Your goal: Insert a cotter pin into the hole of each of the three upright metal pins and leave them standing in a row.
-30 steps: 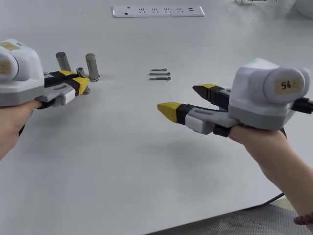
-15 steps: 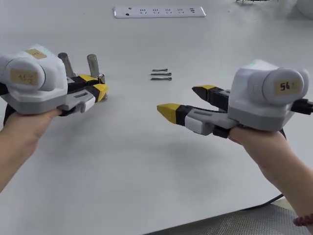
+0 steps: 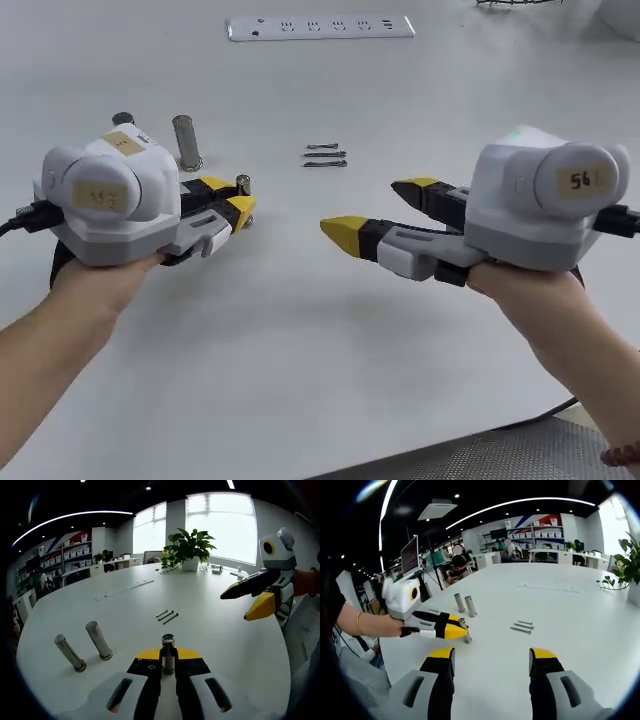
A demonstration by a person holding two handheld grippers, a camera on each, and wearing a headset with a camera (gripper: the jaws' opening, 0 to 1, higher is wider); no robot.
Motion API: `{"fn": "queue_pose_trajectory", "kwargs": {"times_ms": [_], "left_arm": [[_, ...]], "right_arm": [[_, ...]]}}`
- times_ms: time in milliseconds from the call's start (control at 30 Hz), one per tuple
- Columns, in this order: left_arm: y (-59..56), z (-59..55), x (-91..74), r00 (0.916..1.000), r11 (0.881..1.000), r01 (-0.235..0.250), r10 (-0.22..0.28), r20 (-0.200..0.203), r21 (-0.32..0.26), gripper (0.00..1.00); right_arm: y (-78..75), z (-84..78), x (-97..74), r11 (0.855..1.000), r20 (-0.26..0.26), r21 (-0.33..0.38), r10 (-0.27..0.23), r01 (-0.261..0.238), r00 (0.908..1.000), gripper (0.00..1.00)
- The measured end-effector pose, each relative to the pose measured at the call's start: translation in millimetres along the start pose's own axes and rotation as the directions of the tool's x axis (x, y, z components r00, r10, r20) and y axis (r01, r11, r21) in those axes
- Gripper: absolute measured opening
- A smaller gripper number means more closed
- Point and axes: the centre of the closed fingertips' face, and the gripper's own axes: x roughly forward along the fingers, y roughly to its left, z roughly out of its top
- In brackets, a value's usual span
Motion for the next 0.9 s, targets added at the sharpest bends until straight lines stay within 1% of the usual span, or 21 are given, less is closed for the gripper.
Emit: {"fn": "queue_pose_trajectory", "kwargs": {"times_ms": [233, 500, 600, 833, 900], "left_arm": [[-7.8, -0.1, 0.9, 0.9996, 1.000, 0.027, -0.027, 0.010, 0.010, 0.07], [-9.4, 0.3, 1.2, 0.9992, 0.999, 0.037, -0.038, 0.015, 0.025, 0.07], [-9.5, -0.2, 1.7, 0.9993, 0.999, 0.037, -0.037, 0.010, 0.024, 0.07], [-10.7, -0.6, 1.4, 0.9997, 0.999, 0.026, -0.025, -0.004, 0.040, 0.07], [-11.8, 0.5, 0.9, 0.9997, 0.999, 0.025, -0.025, 0.001, 0.037, 0.09]], "right_arm": [[-2.0, -2.2, -2.9, 1.000, 0.001, 0.006, -0.004, 0.004, 1.0000, 0.57], [-3.2, -3.3, -3.5, 1.000, 0.003, 0.019, -0.007, 0.007, 1.0000, 0.57], [-2.9, -3.5, -3.0, 1.000, 0.003, 0.023, -0.006, 0.006, 1.0000, 0.56], [-3.5, -2.9, -3.7, 1.000, 0.003, 0.024, -0.008, 0.008, 1.0000, 0.57], [-4.2, -2.3, -4.4, 1.000, 0.005, 0.028, -0.009, 0.009, 0.9999, 0.57]]}}
